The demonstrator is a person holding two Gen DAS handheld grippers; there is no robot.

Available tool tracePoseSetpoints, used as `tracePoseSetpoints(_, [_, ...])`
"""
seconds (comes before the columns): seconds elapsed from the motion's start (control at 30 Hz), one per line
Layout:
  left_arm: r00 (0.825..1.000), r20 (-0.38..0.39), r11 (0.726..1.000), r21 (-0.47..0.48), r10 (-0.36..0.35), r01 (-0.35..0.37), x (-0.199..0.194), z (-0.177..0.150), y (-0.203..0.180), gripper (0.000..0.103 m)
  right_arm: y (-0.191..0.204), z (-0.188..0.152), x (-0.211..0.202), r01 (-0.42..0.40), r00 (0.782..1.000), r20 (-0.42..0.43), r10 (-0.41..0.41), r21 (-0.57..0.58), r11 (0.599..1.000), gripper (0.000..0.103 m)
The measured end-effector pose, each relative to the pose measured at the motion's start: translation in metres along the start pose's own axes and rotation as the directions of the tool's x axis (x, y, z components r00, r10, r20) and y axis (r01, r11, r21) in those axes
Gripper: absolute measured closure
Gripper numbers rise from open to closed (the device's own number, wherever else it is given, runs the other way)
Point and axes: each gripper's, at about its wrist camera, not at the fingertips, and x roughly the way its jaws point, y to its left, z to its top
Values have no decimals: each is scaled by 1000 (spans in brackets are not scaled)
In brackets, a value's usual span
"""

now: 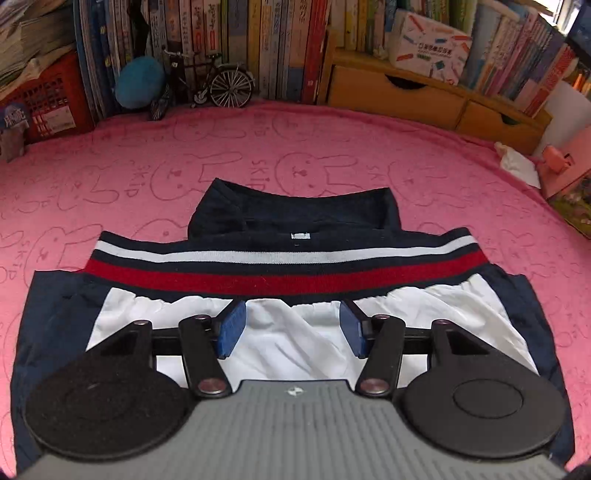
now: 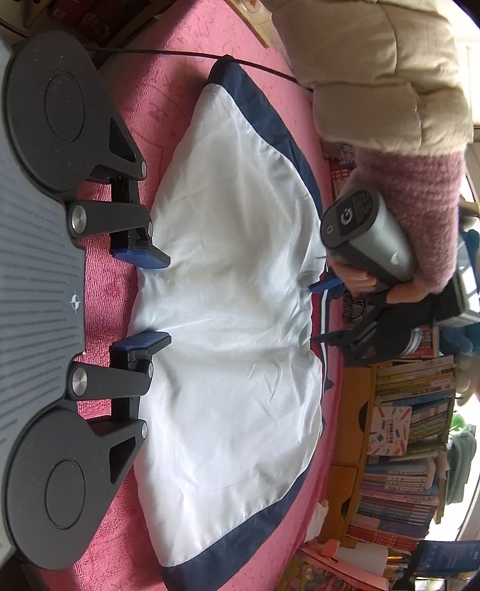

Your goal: Fold clothes

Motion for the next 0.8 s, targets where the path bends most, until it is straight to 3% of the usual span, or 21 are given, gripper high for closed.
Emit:
tracePoseSetpoints(0.1, [997,-13,994,75,-74,75,-32,-26,-9,49,1,0,0,3,1000,0,-3,-1,1000,65])
tracePoseSetpoints(0.2, [991,-74,984,137,-109,118,-53,-62,-16,49,1,1,1,2,1000,-1,-2,2,1000,65])
tracePoseSetpoints(0.43, [972,-205,976,160,-115,150,-54,-121,-23,54,3,0,1,7,1000,2,-7,0,1000,65])
tracePoseSetpoints(0.57, [976,-200,970,204,-88,130,-40,-127,-27,55,4,0,1,9,1000,3,-9,-2,1000,65])
tracePoseSetpoints(0.8, [993,-111,966,250,-31,59,-11,-90,-32,55,3,-1,0,9,1000,5,-9,-5,1000,65])
